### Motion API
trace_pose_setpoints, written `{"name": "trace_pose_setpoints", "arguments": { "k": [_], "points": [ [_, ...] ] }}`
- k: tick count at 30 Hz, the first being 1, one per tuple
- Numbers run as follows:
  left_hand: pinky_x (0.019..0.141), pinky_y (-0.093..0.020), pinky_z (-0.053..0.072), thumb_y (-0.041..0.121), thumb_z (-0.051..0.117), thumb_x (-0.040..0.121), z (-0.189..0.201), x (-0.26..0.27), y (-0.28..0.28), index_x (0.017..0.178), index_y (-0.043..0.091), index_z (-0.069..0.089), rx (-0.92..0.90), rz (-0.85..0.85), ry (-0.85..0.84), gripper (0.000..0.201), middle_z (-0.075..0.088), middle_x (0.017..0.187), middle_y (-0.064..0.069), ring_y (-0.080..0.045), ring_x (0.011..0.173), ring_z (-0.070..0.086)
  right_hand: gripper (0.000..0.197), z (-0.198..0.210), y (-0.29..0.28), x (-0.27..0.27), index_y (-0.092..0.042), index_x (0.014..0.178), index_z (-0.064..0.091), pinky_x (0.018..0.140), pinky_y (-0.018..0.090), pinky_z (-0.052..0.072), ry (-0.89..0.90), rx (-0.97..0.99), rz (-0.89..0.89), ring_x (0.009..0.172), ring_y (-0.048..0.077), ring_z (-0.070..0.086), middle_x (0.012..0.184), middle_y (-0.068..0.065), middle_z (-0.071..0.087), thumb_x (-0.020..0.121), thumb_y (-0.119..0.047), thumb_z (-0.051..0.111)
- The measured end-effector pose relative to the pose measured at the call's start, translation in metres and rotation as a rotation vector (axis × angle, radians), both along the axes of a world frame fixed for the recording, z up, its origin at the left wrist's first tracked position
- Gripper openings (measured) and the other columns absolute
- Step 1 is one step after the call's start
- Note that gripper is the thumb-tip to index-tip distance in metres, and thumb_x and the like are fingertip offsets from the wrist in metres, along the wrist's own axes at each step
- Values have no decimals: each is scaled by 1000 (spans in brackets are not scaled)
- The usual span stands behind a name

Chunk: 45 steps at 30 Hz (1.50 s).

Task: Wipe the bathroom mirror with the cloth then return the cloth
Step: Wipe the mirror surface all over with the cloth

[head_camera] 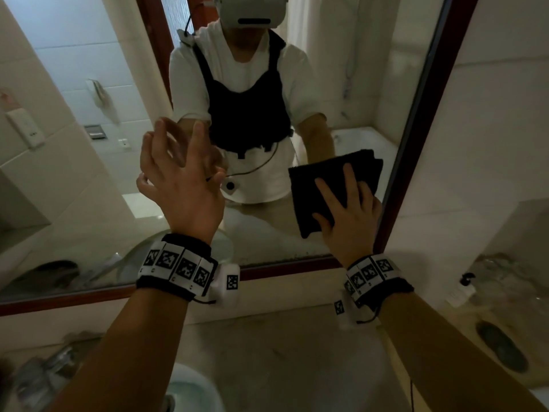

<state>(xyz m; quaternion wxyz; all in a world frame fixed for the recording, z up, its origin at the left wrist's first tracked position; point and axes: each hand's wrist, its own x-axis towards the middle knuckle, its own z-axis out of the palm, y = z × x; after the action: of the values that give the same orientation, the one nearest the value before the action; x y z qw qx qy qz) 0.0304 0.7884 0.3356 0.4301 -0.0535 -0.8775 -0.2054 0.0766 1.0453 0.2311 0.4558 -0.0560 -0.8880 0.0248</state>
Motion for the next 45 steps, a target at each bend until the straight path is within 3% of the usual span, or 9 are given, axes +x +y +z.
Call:
{"name": "trace_pose_setpoints", "arguments": {
  "k": [3, 11, 16, 23, 26, 31, 38, 42, 45],
  "points": [
    [101, -66, 30, 40, 67, 82, -1, -1, -1, 150, 44, 26, -6, 2, -6, 79, 12, 162, -12, -34, 147, 13, 72, 26, -1, -3, -42, 148, 37, 95, 55, 38, 27, -56, -29, 133, 38, 35, 162, 9, 20, 83, -46, 69],
    [98, -68, 33, 42, 69, 82, 2, 1, -1, 148, 44, 29, 12, -7, -1, 77, 14, 162, -12, -35, 146, 14, 83, 152, 4, -12, -44, 152, 23, 106, 59, 29, 98, -172, -66, 144, 39, 21, 165, 8, 9, 81, -52, 64],
    [99, -69, 32, 41, 72, 83, 3, 2, -2, 148, 44, 30, 18, -15, 9, 77, 15, 161, -11, -36, 145, 15, 75, 113, 5, -11, -42, 153, 25, 103, 57, 34, 98, -151, -100, 142, 37, 25, 164, 11, 12, 87, -57, 57],
    [98, -69, 32, 42, 71, 85, 1, 2, -1, 148, 43, 30, 20, -27, 16, 75, 16, 161, -13, -37, 145, 16, 77, -7, 4, 4, -39, 153, 22, 101, 63, 37, -76, -174, -115, 140, 40, 24, 164, 12, 6, 89, -42, 64],
    [98, -70, 32, 47, 69, 86, 1, 2, -2, 148, 43, 29, 16, -22, 12, 74, 16, 161, -12, -37, 145, 16, 74, -27, 3, 6, -36, 153, 28, 101, 64, 36, -93, -181, -99, 139, 41, 25, 164, 13, 7, 89, -37, 66],
    [99, -69, 30, 46, 70, 85, 2, 1, -2, 148, 44, 30, 28, -26, 14, 75, 17, 161, -13, -37, 145, 16, 78, -1, 5, 4, -38, 152, 29, 100, 64, 37, -55, -153, -82, 136, 42, 27, 163, 13, 11, 85, -38, 70],
    [99, -70, 30, 42, 72, 83, 2, 1, -1, 148, 42, 31, 20, -16, -11, 77, 16, 161, -12, -38, 145, 16, 82, 131, 2, -9, -44, 153, 20, 106, 61, 27, 51, -141, -60, 142, 40, 22, 165, 10, 7, 83, -44, 62],
    [101, -69, 30, 36, 74, 82, 5, 3, -1, 148, 41, 32, 21, -21, -8, 78, 16, 161, -13, -38, 145, 15, 81, 137, -1, -8, -40, 154, 21, 107, 59, 28, 80, -143, -50, 142, 37, 22, 165, 9, 9, 84, -45, 62],
    [102, -69, 29, 33, 73, 82, 5, 3, -1, 149, 40, 31, 15, -24, -20, 79, 14, 162, -13, -36, 146, 13, 76, 137, 1, -6, -33, 150, 32, 107, 56, 30, 117, -197, -8, 141, 35, 26, 164, 7, 14, 82, -43, 64]
  ]
}}
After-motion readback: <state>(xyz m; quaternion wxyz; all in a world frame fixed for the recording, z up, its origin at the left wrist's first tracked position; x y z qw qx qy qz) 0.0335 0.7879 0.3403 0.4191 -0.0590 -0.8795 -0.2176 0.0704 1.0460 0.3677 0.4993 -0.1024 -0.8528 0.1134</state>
